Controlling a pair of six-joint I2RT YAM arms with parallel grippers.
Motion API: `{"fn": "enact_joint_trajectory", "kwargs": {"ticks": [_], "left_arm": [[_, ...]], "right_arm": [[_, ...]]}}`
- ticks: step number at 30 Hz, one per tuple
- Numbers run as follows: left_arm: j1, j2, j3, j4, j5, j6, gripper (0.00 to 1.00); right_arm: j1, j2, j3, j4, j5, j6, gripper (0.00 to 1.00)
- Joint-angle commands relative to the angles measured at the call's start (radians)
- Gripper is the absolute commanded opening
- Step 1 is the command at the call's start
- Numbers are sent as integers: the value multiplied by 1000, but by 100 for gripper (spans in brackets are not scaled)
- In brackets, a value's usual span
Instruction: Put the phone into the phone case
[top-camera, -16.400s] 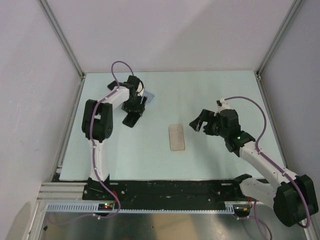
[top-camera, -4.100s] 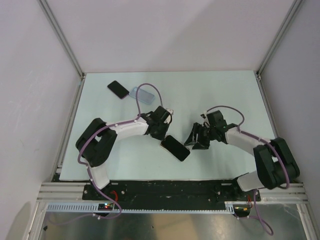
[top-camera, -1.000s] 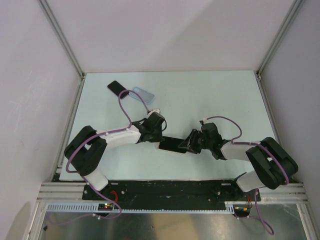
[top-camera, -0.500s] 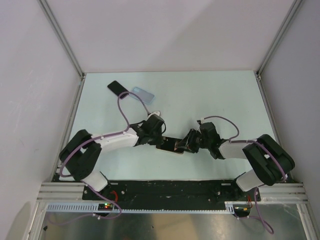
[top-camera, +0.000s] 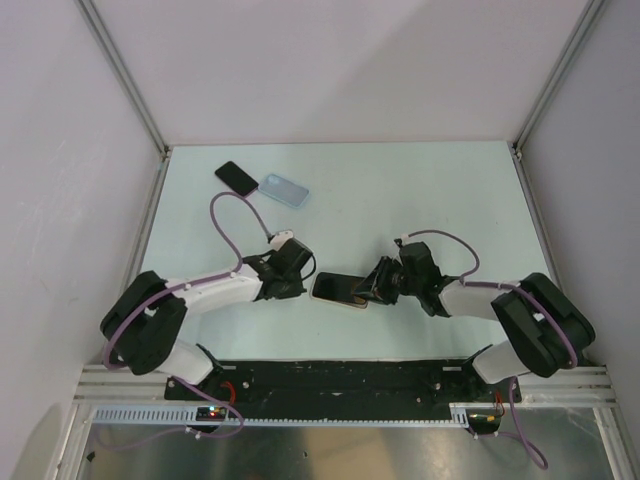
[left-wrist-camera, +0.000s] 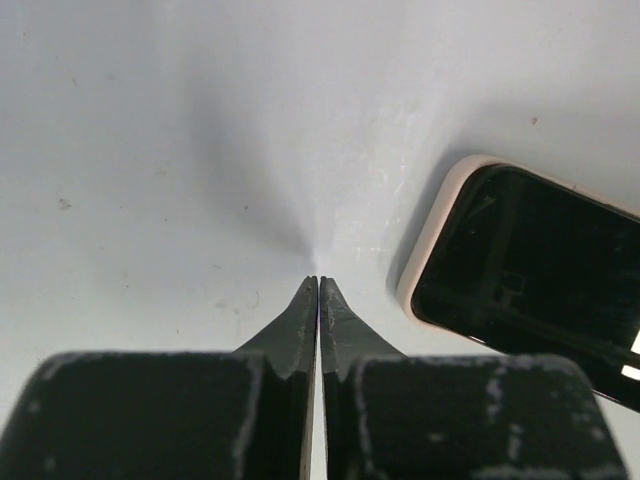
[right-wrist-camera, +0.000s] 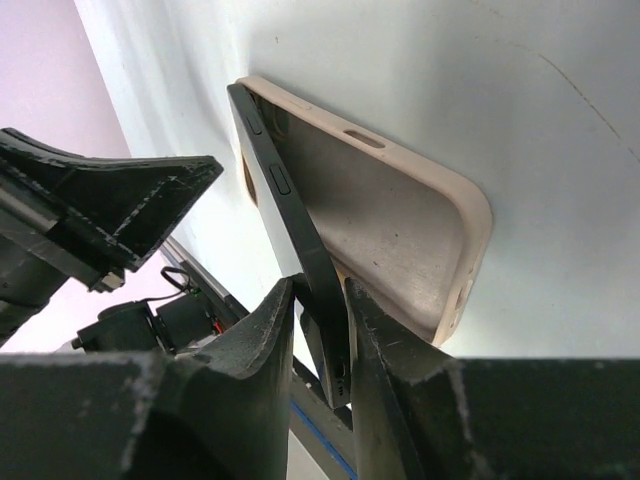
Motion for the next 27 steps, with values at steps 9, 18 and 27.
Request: {"fn": "enact_joint_trajectory", "kwargs": {"ticks": [9,18,27], "left_arm": [[-35,82,18,110,1,-54,1],[-43,138,33,158,13,-69,0],[-52,174,56,175,31,-63,0]], "right_arm": [[-28,-153,79,-217,78,-57,0],[-46,-138,84,-290,27,-42,0],[-55,-60,77,-293,44,-23,0]]}}
